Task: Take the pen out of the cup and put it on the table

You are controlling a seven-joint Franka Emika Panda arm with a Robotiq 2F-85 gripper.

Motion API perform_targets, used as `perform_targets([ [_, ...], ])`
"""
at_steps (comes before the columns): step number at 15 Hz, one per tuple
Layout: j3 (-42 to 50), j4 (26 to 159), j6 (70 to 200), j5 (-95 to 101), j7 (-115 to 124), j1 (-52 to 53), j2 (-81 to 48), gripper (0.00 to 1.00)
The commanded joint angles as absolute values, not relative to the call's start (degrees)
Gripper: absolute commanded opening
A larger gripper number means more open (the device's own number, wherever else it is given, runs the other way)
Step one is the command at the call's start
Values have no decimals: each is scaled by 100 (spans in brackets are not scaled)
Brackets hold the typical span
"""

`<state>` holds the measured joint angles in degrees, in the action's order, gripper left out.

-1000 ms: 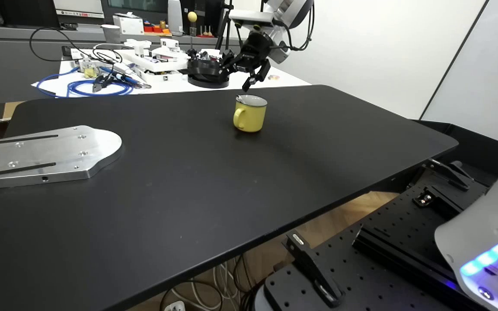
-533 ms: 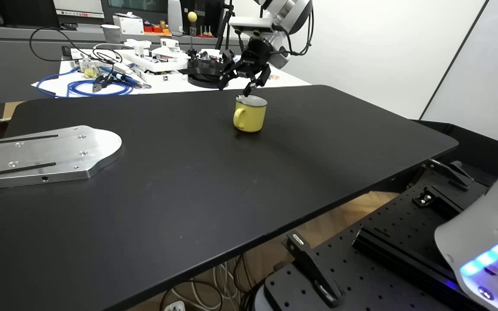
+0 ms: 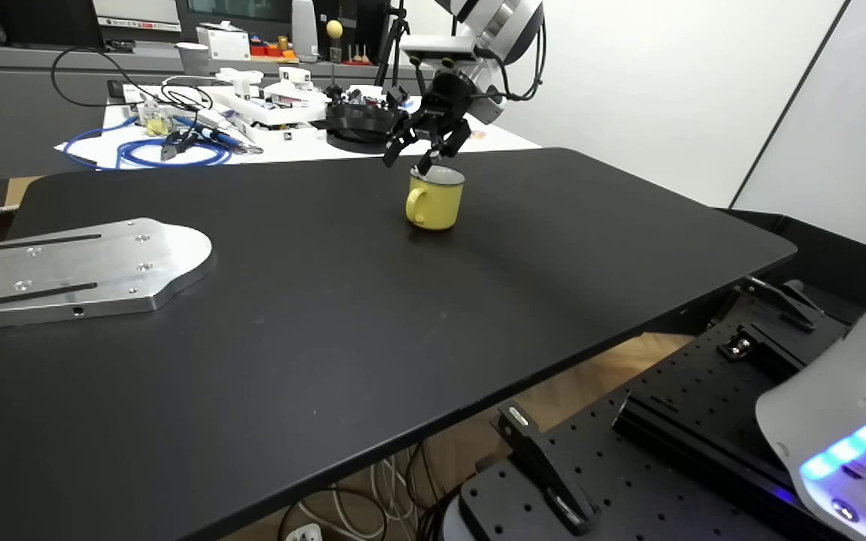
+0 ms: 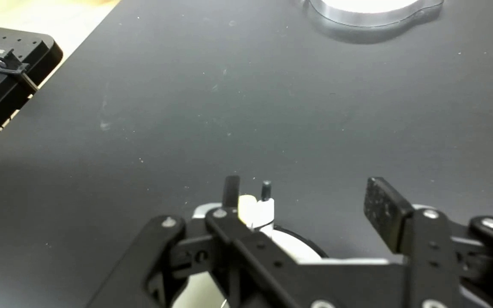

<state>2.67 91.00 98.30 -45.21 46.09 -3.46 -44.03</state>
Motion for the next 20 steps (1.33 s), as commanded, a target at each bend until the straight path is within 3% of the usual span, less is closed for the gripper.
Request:
perform_targets([
  [1,300,8995,9681,-4536,4811,-308,-4474,45],
  [7,310,8978,9649,-4517,4795,-300,-4530,3],
  [8,309,8978,9644,-4521,4778,-309,-4528,47],
  [10,321,8977,9647,-4516,4779,-312,-4518,44],
  [17,350,8973,9625,-4533,4757,-382,-4504,90],
  [18,353,8965,9603,-4531,4737,-397,-4508,63],
  [19,375,8960,9610,-4491,4740,-381,-4511,51],
  [20,382,8965,9606,-4493,4736,-382,-4507,51],
])
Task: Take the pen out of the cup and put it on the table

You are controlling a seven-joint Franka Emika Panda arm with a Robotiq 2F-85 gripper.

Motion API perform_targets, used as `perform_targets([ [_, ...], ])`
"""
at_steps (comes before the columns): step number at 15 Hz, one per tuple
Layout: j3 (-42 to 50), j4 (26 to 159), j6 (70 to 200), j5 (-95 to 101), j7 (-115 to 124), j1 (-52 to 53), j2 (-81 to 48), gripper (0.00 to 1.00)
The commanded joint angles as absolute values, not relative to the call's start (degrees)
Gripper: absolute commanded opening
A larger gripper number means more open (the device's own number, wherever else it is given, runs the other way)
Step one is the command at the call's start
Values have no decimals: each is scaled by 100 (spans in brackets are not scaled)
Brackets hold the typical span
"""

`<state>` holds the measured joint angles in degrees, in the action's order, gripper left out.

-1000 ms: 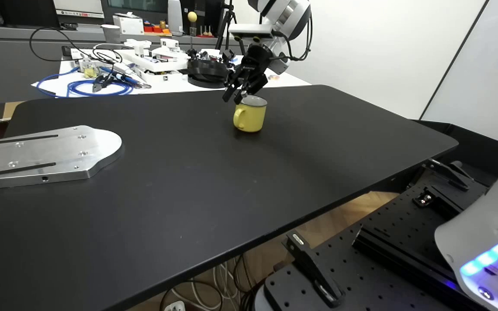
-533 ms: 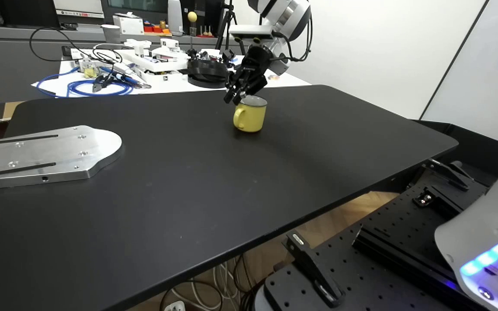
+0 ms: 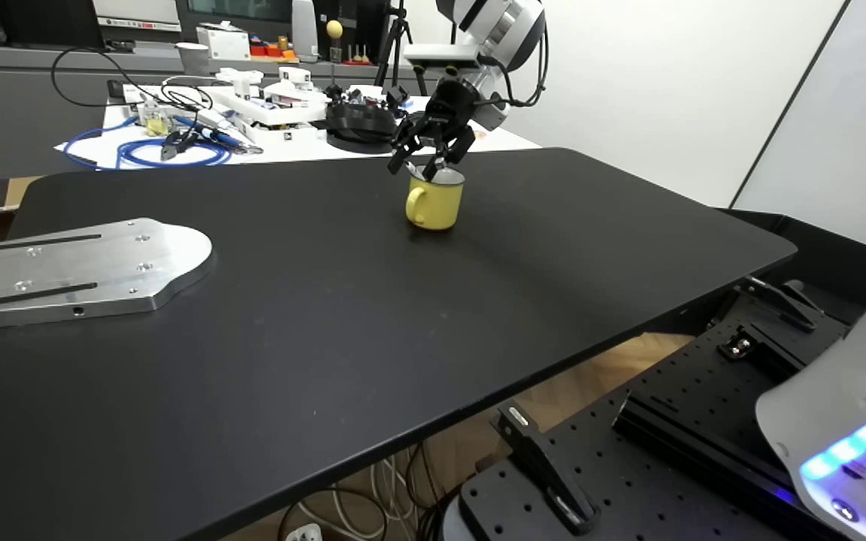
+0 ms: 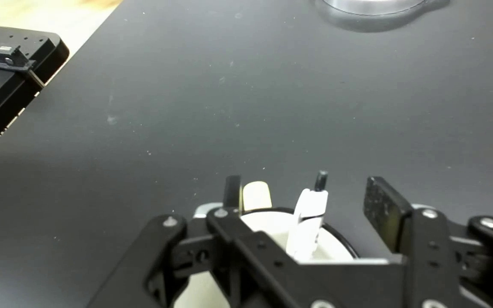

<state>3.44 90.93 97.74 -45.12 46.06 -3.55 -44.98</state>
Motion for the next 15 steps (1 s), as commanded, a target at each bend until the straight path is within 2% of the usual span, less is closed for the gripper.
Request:
perform_targets([
  [1,391,8968,9606,-4484,4734,-372,-4501,45],
  [7,399,8952,9555,-4443,4716,-342,-4492,3],
  [8,401,8951,9555,-4436,4715,-338,-4492,0],
  [10,403,8941,9531,-4427,4711,-337,-4483,4],
  [15,359,8848,9413,-4479,4670,-377,-4388,3],
])
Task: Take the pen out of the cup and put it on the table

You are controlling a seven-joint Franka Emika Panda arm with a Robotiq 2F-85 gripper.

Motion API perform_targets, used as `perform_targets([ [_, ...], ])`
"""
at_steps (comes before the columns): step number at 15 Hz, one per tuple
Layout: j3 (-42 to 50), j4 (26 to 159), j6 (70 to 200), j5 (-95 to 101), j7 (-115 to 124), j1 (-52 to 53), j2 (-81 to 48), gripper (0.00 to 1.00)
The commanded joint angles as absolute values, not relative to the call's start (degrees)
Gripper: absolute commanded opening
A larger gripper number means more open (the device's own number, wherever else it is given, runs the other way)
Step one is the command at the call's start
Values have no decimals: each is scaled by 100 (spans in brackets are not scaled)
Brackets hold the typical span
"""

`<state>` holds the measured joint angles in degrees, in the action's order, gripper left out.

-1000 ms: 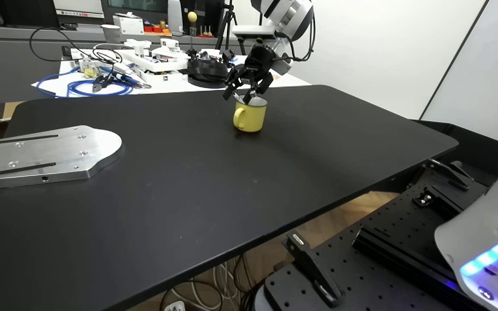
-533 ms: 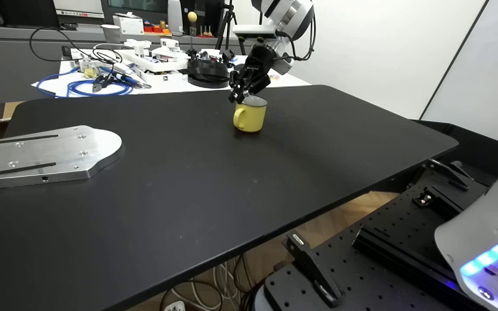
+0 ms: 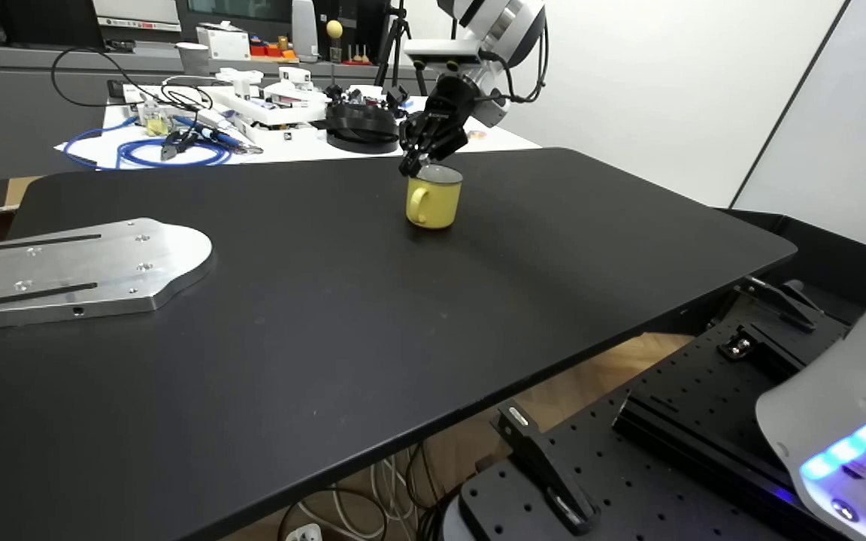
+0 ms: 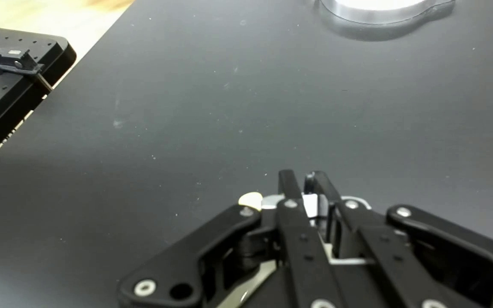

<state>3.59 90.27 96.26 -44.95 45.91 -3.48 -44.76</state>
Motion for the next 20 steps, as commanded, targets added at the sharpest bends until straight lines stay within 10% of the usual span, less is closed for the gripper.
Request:
perform_targets([
  [1,341,8792,9332,-4517,4664,-408,-4362,3],
  [20,847,9082,9577,-3515,4205,-366,-3050,3],
])
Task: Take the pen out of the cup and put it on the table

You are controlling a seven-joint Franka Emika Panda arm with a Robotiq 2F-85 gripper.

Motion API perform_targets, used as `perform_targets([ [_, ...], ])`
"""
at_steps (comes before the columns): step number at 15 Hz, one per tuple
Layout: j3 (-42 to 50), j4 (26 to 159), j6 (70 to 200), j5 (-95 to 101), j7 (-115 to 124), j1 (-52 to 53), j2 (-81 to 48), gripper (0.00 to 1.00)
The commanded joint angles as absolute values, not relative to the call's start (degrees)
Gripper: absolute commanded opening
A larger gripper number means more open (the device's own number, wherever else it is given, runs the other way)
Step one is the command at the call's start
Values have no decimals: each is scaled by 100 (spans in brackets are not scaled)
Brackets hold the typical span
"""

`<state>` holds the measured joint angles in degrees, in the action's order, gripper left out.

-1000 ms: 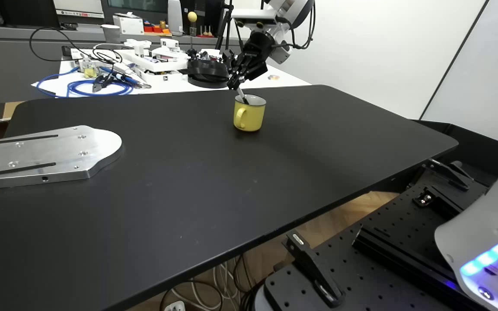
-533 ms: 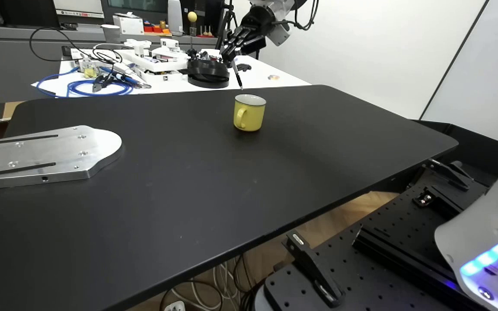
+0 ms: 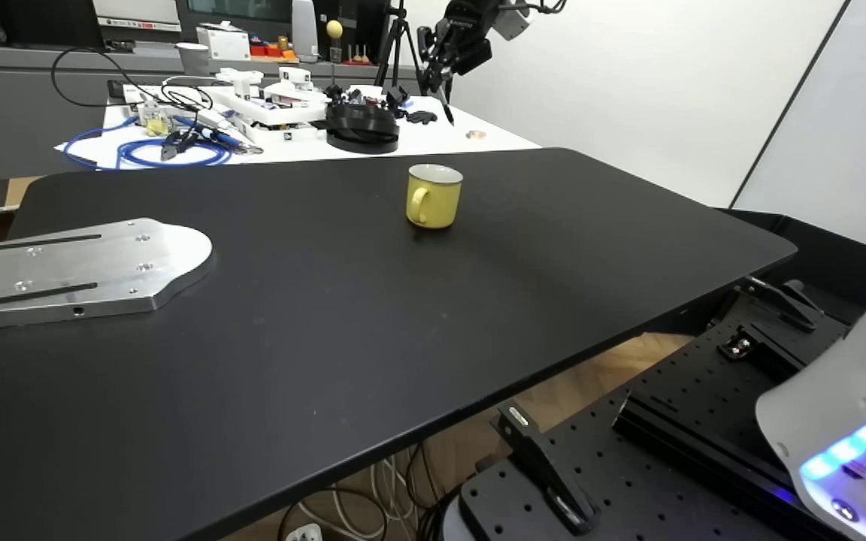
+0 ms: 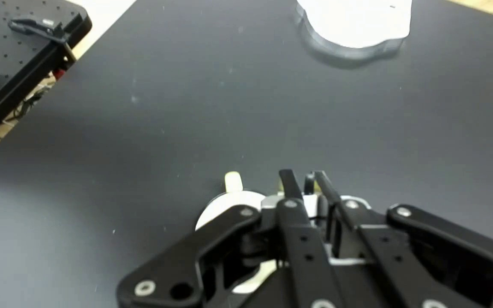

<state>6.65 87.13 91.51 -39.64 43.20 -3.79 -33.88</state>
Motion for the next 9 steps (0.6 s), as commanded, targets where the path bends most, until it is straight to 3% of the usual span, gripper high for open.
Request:
perform_targets([
  [1,898,9176,9767,-3322,4166,-396,-2999,3],
  [9,1263,10353,11949,-1876,3944,-550,-2935,3],
])
